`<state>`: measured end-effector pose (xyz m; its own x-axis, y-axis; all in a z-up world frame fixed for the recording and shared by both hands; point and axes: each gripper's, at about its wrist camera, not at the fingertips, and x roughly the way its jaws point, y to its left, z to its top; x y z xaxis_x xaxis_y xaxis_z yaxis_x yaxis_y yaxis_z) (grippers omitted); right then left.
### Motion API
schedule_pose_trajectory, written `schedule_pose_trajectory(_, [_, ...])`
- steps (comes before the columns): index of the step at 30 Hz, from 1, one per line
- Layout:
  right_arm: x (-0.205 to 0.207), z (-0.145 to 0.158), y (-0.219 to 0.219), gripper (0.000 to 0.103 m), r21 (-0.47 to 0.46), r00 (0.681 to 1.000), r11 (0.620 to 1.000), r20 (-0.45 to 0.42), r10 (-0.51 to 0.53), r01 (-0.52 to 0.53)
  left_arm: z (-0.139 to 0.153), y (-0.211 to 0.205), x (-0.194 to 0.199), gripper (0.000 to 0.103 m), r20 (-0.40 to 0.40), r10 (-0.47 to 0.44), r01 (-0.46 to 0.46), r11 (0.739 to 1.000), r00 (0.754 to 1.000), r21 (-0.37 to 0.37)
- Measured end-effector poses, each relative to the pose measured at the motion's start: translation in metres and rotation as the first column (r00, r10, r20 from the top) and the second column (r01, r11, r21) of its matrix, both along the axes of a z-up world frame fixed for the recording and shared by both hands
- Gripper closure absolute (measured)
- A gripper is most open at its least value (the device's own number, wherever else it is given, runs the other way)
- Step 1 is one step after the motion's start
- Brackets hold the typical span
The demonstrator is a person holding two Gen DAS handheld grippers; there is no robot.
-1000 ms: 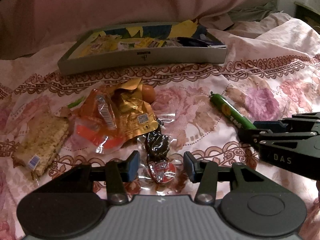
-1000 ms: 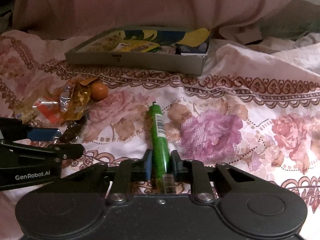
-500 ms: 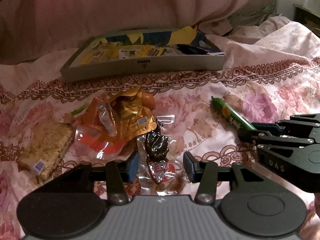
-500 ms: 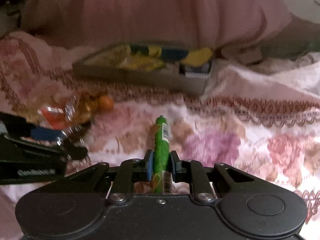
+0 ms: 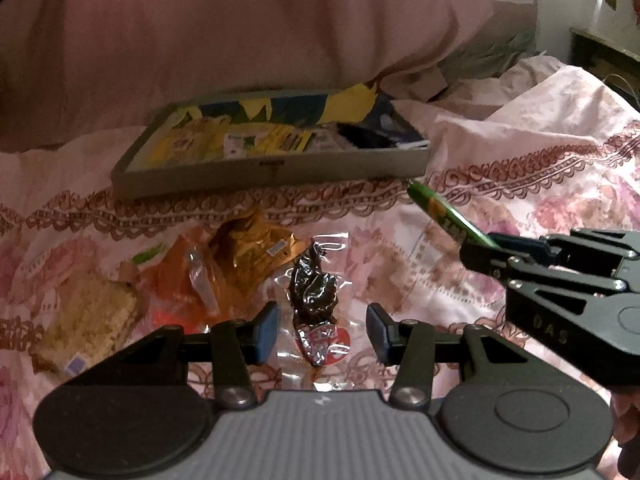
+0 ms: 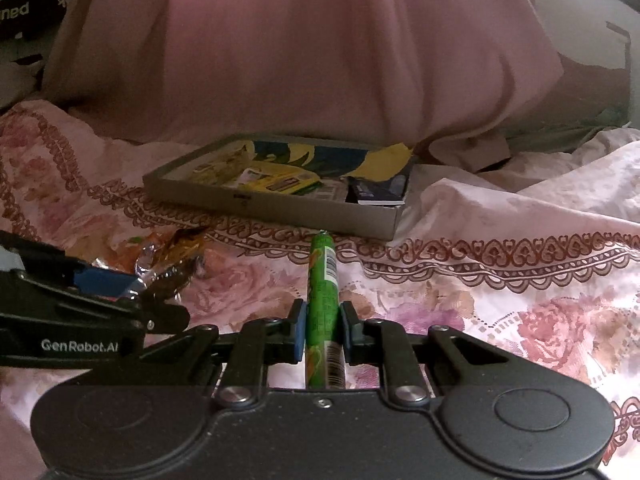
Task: Organize snacks
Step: 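Lift the green stick and dark candy and carry them toward the tray, then lower both snacks into the tray and open both grippers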
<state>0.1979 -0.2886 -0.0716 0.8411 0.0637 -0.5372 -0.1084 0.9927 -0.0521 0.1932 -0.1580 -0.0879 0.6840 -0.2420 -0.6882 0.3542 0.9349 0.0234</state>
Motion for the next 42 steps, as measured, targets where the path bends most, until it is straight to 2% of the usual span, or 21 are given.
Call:
schedule_pose_trajectory(12, [-0.002,0.001,0.0,0.084,0.013,0.999,1.0,0.018,-0.028,0.028,0.02,-0.01,0.008,0.052,0.08,-0.039,0.041,0.999,0.996,-0.035])
schedule_pose_trajectory(20, [0.0,0.001,-0.006,0.084,0.03,0.998,0.998,0.018,-0.059,0.059,0.029,-0.013,0.017,0.052,0.085,-0.045,0.053,0.994,0.995,-0.092])
schedule_pose_trajectory(27, [0.004,0.004,-0.013,0.084,0.06,0.995,0.994,0.035,-0.095,0.093,0.039,-0.012,0.024,0.052,0.119,-0.06,0.075,0.99,0.991,-0.122])
schedule_pose_trajectory(34, [0.037,0.019,-0.015,0.084,0.105,0.982,0.987,0.137,-0.132,0.118,0.052,-0.005,0.057,0.052,0.163,-0.008,0.028,0.993,0.987,-0.119])
schedule_pose_trajectory(38, [0.076,0.03,-0.014,0.084,0.147,0.97,0.983,0.2,-0.141,0.112,0.06,-0.002,0.087,0.052,0.208,0.017,0.004,0.995,0.978,-0.103])
schedule_pose_trajectory(42, [0.112,0.029,-0.015,0.084,0.167,0.967,0.981,0.218,-0.136,0.1,0.064,-0.004,0.12,0.052,0.249,0.042,-0.019,0.995,0.968,-0.093])
